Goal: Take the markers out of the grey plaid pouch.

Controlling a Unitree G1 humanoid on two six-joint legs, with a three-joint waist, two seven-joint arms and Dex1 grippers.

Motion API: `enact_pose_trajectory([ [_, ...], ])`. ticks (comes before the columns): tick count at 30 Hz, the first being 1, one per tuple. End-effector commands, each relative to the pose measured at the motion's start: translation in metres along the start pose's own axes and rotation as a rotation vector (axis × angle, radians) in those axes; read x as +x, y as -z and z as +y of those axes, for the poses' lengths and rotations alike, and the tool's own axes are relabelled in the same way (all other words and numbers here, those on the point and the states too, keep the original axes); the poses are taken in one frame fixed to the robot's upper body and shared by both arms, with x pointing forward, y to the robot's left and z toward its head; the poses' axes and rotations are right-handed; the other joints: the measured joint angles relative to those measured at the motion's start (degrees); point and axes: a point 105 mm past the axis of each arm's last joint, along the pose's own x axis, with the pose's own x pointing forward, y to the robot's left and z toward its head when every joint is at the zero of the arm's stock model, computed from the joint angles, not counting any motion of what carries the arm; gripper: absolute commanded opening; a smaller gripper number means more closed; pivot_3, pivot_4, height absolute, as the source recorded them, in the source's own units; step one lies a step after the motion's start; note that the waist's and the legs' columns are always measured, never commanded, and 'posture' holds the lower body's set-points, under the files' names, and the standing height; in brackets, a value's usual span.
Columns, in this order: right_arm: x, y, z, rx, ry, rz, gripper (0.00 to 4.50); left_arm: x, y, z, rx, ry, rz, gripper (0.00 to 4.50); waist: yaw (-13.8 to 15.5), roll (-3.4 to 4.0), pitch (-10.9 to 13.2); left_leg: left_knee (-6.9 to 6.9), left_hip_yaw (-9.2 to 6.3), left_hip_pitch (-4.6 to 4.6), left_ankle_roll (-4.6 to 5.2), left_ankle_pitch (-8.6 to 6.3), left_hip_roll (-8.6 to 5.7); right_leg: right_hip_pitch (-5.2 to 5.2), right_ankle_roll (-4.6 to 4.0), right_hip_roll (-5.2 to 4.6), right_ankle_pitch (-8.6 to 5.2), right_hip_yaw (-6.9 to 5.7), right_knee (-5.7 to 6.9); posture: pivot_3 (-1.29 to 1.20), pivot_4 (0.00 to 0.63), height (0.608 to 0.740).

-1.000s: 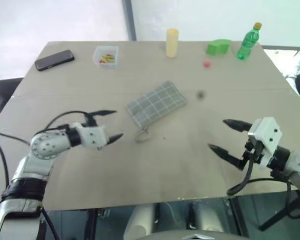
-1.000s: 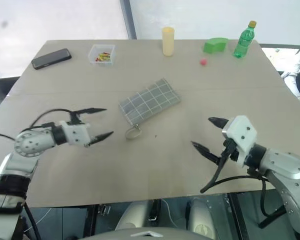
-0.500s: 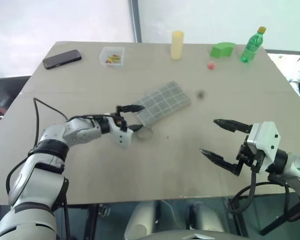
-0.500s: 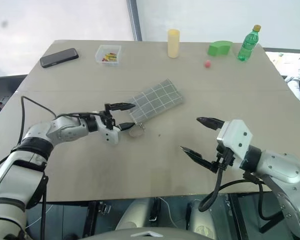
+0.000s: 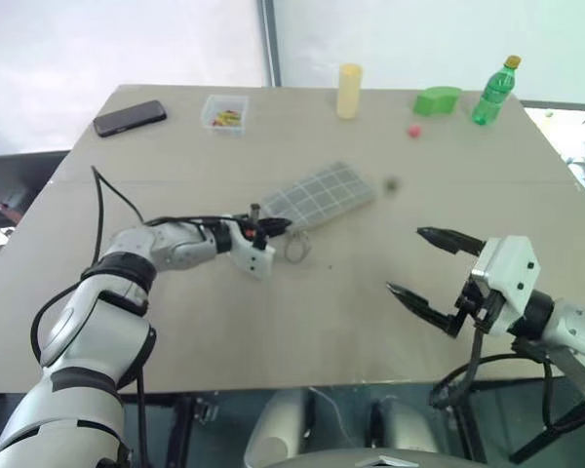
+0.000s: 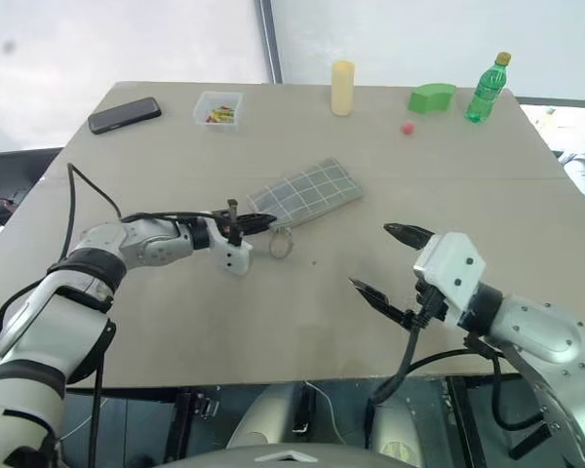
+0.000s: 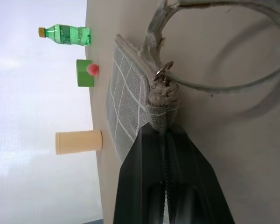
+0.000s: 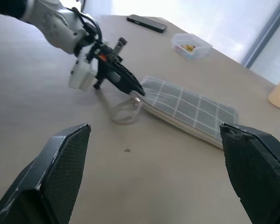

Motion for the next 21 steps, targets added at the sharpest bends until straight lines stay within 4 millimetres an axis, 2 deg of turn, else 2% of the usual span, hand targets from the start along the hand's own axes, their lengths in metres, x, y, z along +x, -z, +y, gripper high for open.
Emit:
enact_pose_trajectory([
  [1,0.006,0.002,-0.006,-0.044,0.075,0.046,4.5,0.004,-0.001,0.002,-0.066,-0.034,0.001,0.03,0.0,0.0,0.0,0.01,0.0,0.0,-0.01,0.0,0.0,0.0,0.0,-0.01,0.0,0.0,0.0,0.0,0.15,0.736],
  [4,0.023,0.008,-0.004,0.105,0.062,0.089,4.5,0.003,-0.003,0.031,-0.159,-0.176,-0.025,0.03,-0.04,-0.05,0.03,0.04,-0.01,-0.07,0.0,0.0,0.0,-0.02,-0.02,-0.05,0.01,-0.03,-0.02,0.0,0.15,0.736],
  [7,0.052,0.0,-0.007,0.345,0.028,0.033,4.5,0.001,-0.009,0.06,-0.237,-0.28,-0.095,0.03,-0.62,-0.33,0.2,0.07,-0.08,-0.3,0.2,0.14,0.05,-0.22,-0.16,-0.06,0.09,-0.07,-0.03,0.0,0.15,0.736],
  [9,0.065,-0.005,-0.01,0.457,0.011,0.011,4.5,0.0,-0.014,0.071,-0.26,-0.308,-0.131,0.03,-1.2,-0.42,0.25,0.07,-0.05,-0.36,0.2,0.15,0.04,-0.3,-0.18,-0.07,0.11,-0.02,-0.04,0.0,0.15,0.736],
  [14,0.089,-0.005,-0.006,0.579,-0.053,0.029,4.5,-0.002,-0.021,0.076,-0.291,-0.315,-0.17,0.03,-2.3,-0.4,0.26,-0.09,0.06,-0.43,0.09,0.2,-0.16,-0.39,-0.2,0.06,0.11,-0.01,-0.07,0.0,0.15,0.736],
  [21,0.112,-0.011,-0.011,0.669,-0.062,-0.001,4.5,-0.006,-0.029,0.067,-0.292,-0.3,-0.19,0.03,-2.61,-0.37,0.27,-0.1,0.26,-0.33,0.24,0.13,-0.28,-0.4,-0.16,0.1,0.11,0.09,0.04,0.0,0.15,0.736],
])
